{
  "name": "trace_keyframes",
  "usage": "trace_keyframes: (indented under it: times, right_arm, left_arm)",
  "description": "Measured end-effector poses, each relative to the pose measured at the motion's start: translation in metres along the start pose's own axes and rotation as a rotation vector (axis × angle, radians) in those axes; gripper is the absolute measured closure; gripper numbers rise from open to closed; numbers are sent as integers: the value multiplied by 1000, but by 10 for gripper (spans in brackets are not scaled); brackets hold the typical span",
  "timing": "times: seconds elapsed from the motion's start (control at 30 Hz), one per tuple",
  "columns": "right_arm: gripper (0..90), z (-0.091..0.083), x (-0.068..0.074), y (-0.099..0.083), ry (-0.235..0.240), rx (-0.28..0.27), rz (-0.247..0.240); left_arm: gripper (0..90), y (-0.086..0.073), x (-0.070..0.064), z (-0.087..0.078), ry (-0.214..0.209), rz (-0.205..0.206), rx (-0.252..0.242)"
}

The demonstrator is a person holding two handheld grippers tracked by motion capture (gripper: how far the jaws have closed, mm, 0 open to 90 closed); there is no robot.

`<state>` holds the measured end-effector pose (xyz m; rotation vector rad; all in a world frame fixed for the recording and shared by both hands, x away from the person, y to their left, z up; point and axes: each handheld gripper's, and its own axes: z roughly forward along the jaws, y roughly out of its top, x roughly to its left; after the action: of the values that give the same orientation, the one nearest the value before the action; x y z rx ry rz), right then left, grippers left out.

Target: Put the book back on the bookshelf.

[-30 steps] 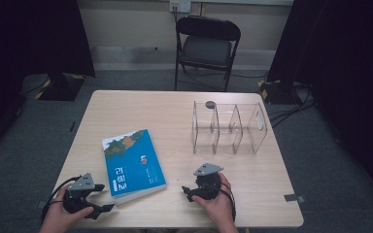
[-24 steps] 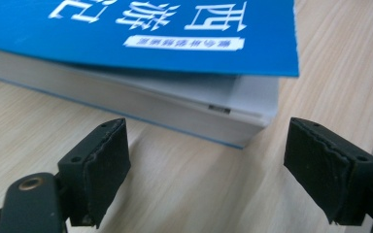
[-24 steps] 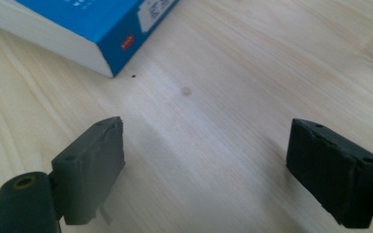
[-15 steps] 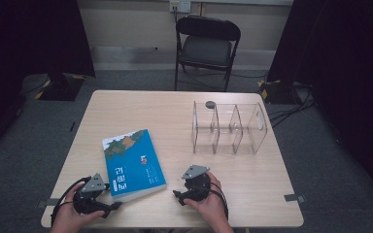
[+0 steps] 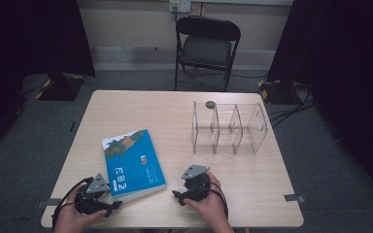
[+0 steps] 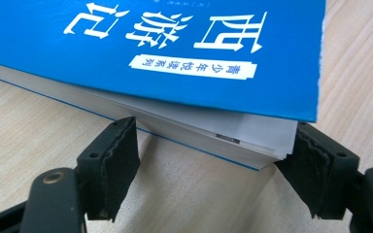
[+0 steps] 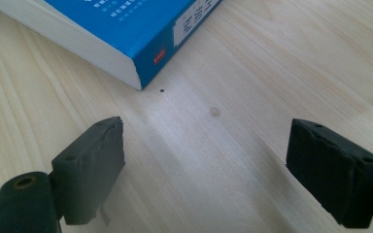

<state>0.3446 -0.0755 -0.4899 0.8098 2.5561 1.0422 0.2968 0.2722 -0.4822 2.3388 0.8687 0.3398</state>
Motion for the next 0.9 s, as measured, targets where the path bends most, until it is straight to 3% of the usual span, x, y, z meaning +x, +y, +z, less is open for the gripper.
trace_keyframes:
  times: [0.13,0.27,0.4,0.63,0.9]
  right_arm:
    - [136,-1,-1,-1,15,-18,30]
    - [136,-3,2,0,12,-11,14]
    - [136,1,3,0,29,-13,12]
    - [136,3,6,0,32,3,-7]
    - [136,4,10,0,38,3,-18]
  left_arm:
    - [244,0,0,0,-1,-9,-6]
    - [246,1,0,-2,1,-7,-3]
    - [255,4,1,-7,-6,-38,-42]
    - [256,5,1,-9,-5,-40,-40]
    - [297,8,4,-15,2,-52,-90]
